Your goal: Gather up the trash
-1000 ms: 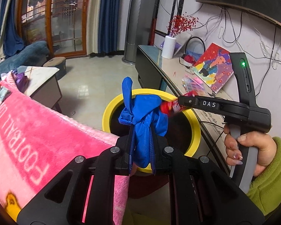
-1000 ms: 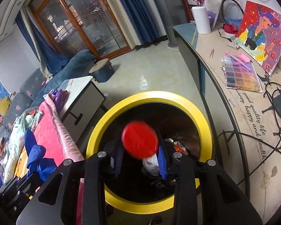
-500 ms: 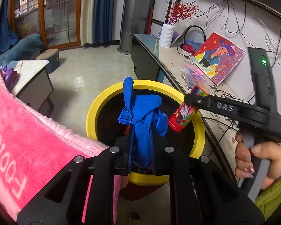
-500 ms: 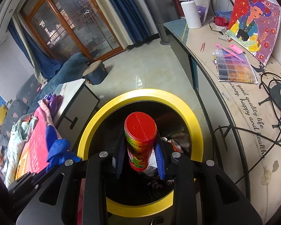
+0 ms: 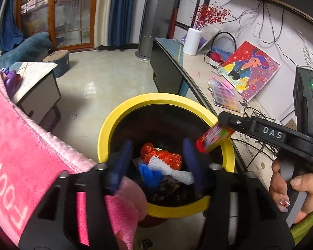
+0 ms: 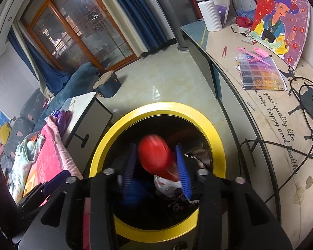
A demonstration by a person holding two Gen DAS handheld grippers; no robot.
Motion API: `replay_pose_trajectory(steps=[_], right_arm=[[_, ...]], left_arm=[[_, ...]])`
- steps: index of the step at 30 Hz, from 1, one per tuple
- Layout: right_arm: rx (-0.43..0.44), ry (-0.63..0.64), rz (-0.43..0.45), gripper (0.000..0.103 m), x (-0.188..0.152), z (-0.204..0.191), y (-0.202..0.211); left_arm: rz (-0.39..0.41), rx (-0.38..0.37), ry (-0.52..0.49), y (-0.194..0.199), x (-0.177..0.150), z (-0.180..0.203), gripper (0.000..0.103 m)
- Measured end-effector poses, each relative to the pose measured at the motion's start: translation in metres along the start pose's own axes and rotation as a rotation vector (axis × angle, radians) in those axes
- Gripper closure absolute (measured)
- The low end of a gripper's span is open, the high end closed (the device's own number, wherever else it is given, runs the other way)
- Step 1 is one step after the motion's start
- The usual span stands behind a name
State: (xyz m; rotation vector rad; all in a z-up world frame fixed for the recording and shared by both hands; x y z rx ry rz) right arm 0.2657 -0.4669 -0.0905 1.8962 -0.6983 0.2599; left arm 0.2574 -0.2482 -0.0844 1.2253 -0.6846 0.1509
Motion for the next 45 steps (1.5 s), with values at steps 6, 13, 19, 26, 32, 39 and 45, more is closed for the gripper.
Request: replay_pose_trajectory(steps=[6,13,19,26,32,39,45], right_arm=[[-0.007,0.033,0.002,0.054,-0.008,-0.006,0.006],[-0.056,0.109,0.034,0.033,-0.023,-0.021,0.021],[-0.074,0.150,0.072,0.018,-0.034,-0.035,0.035],[-0.092,0.185,0.090,0.014,-0.039,-0.052,0.043],[-0.099,0.222,0.093,0.013,-0.045,-0.068,0.048],[-0.091,0.286,0.100,0.011,-0.060,-0.093,0.055],[-0.085,0.354,0.101,0.007,-0.078,-0.120,0.059]], left_arm=[[0.010,-0.005,0.029,0.012,-0.002,-0.009,0.018],[0.031,0.015,0.064,0.029,-0.008,-0.023,0.011],[0.048,0.019,0.110,0.046,-0.015,-0.039,0.011],[0.082,0.043,0.136,0.069,-0.025,-0.056,0.011],[0.104,0.050,0.155,0.085,-0.032,-0.066,0.011],[0.123,0.064,0.181,0.100,-0.047,-0.078,0.011],[0.143,0.090,0.201,0.119,-0.062,-0.091,0.011]])
Point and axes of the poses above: each gripper's, at about its wrist camera, not at the fingertips, and y roughly against the way its jaws point, z to its right, x to its top, the point moved 3 cm from there along -y, roughly the way its jaws point, and after that the axes turned 10 degrees about -z, right-handed, at the moved point
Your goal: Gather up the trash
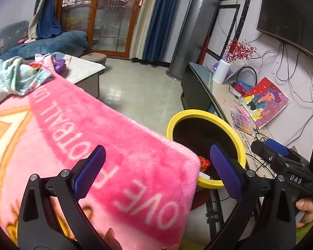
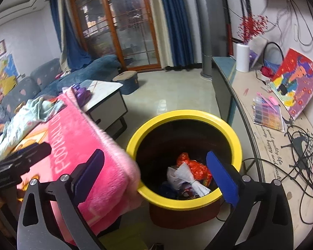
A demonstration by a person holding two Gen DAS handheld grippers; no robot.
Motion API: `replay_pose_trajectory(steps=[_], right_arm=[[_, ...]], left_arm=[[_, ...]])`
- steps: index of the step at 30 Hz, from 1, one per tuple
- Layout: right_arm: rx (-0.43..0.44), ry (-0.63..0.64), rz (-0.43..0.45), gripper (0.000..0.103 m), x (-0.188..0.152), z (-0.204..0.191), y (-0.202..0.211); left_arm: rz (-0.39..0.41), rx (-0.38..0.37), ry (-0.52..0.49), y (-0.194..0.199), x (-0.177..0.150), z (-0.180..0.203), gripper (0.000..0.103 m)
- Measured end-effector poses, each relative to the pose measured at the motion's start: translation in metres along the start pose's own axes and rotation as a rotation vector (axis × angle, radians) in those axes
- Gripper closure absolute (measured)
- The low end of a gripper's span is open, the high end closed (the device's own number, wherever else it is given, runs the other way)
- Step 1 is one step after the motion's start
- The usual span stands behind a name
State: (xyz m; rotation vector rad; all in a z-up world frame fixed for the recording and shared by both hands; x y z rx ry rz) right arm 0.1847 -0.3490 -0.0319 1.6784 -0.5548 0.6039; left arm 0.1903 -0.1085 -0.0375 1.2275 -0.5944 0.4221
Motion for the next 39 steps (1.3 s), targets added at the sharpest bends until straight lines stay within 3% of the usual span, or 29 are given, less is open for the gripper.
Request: replay_pose_trajectory(steps=[10,18,29,39], right_arm=[[0.026,0.025,-0.013,0.007,-0.024,-0.047,0.004],[0.018,0.099,0.131,0.007,-0.041,-0.084,0.027],[0.004,0.123,0.301,0.007,-0.052,-0.094,0.057],[-0.017,0.151,0.341,0.007,-0.069,-0.103,0.068]], left_arm=[[0.040,0.044,0.037,0.035,-0.017,-0.030,0.011],[0.098,0.098,0.049,0.068,-0.035,-0.051,0.011],[0.182,0.153,0.041,0.097,-0.064,-0.060,0.011],[0.260,0.173,0.030,0.115,-0.086,-0.061,0.011]])
Point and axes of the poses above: each gripper's, at about its wrist camera, not at the fingertips, and y roughly against the way its jaws point, z to its right, x to its top, the point moved 3 cm from there along -y, roughly the way its jaws point, and after that the axes turned 10 degrees about -z, right-handed, at the moved point
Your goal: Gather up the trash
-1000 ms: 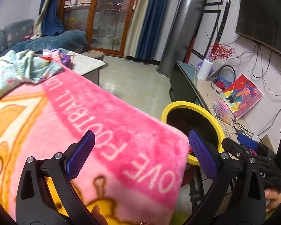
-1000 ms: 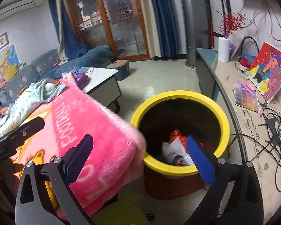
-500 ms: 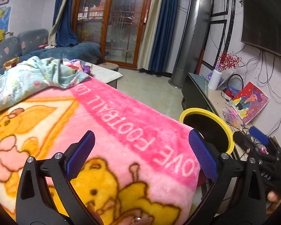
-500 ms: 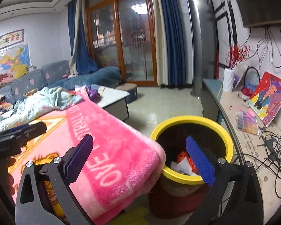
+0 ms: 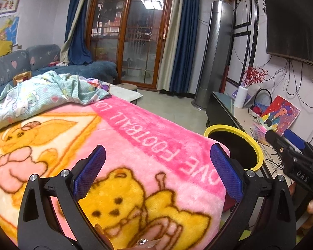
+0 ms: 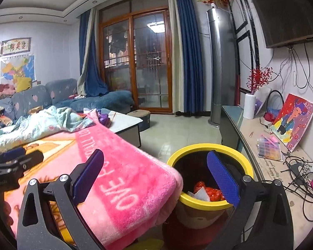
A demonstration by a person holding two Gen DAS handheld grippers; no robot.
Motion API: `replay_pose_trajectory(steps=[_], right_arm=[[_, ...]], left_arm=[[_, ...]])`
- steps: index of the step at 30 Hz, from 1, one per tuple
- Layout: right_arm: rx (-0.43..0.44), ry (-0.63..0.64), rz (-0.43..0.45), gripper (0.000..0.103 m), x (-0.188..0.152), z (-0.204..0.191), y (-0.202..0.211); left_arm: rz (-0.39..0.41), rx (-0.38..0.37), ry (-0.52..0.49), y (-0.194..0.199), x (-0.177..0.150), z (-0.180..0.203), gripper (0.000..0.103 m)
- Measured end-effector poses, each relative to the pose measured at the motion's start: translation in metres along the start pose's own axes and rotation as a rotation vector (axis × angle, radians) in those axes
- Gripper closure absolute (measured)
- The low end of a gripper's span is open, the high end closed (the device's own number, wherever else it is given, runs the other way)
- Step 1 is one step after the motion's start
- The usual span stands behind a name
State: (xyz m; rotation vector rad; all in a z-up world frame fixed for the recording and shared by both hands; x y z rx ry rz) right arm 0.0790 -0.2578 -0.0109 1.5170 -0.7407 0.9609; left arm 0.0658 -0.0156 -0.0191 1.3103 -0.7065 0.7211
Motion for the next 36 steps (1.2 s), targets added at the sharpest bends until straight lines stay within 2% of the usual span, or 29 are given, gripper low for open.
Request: replay_pose_trajectory(steps=[5,13,36], right_arm=[[0.007,0.080,0.030,0.007,-0.012,-0.020,0.008],[0.001,0.101,0.086,0.007,-0.012,-0.026,0.008],[-0.006,0.069,0.056,0.007,-0.012,-0.019,-0.001]], left_arm=[[0.036,0.014,0.001,0.006,-0.008,0.001,0.011],[0.057,0.035,0.022,0.006,-0.010,-0.006,0.011],[0.056,0.022,0.017,0.007,-0.011,-0.004,0.011]])
Point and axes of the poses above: each gripper's, at about its wrist camera, not at the fingertips, and y roughly against the way its jaws point, z to its right, x to its top, the point moved 3 cm from there along -y, roughly the way its jaws point, and after that the axes turned 10 degrees about -z, right-handed, at the moved point
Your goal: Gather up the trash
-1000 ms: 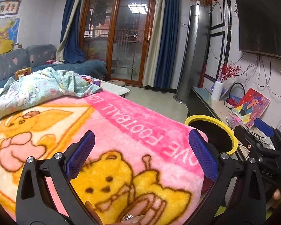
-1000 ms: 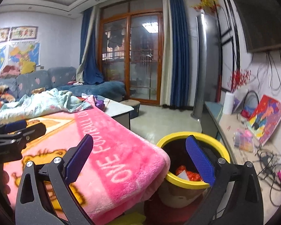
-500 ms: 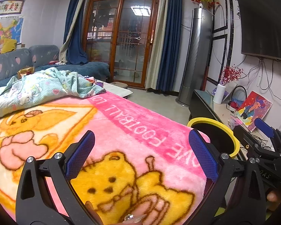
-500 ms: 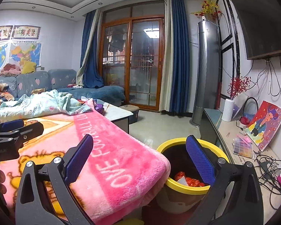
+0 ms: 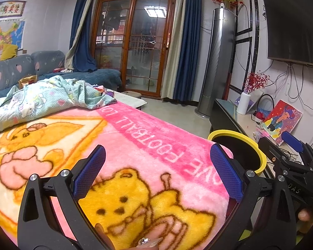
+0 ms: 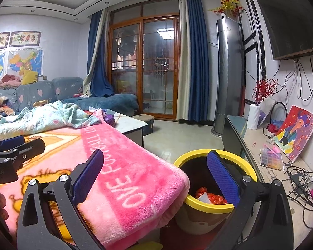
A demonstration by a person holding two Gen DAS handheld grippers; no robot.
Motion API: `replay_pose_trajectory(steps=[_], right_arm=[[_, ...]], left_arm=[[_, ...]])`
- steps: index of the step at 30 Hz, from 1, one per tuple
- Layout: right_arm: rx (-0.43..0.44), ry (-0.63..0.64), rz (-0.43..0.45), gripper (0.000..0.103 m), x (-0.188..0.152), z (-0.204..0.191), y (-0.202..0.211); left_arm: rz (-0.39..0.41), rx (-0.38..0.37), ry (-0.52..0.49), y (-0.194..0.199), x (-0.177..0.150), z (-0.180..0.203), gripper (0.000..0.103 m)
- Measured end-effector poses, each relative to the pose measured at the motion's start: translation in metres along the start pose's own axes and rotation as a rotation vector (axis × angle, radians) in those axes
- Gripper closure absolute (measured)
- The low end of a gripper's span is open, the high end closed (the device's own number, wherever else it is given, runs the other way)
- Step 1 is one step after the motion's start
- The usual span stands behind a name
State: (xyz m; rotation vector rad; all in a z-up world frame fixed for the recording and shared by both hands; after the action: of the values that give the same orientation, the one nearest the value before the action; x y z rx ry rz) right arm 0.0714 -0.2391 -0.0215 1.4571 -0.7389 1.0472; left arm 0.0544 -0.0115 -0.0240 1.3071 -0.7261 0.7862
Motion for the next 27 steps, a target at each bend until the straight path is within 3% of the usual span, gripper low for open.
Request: replay_pose_trajectory(steps=[27], right_arm=[[-0.021,-0.029,-0.027,0.007,-0.0047,0.0008,-0.0055]], left_arm=[[0.002,0.001,-0.002,0.0005,0.0002,0.0020,0.011]])
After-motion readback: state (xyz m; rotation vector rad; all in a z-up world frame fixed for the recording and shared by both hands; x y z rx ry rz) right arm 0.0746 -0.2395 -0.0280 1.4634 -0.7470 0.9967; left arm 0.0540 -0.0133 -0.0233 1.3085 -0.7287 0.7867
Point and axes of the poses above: each gripper's, at about its wrist camera, not at the fingertips, and y roughly against the way its jaws point, z to its right, x to its top, the point moved 3 cm from there along -y, roughly the way its jaws point, and after that the axes turned 10 degrees about -z, right-handed, at the moved point
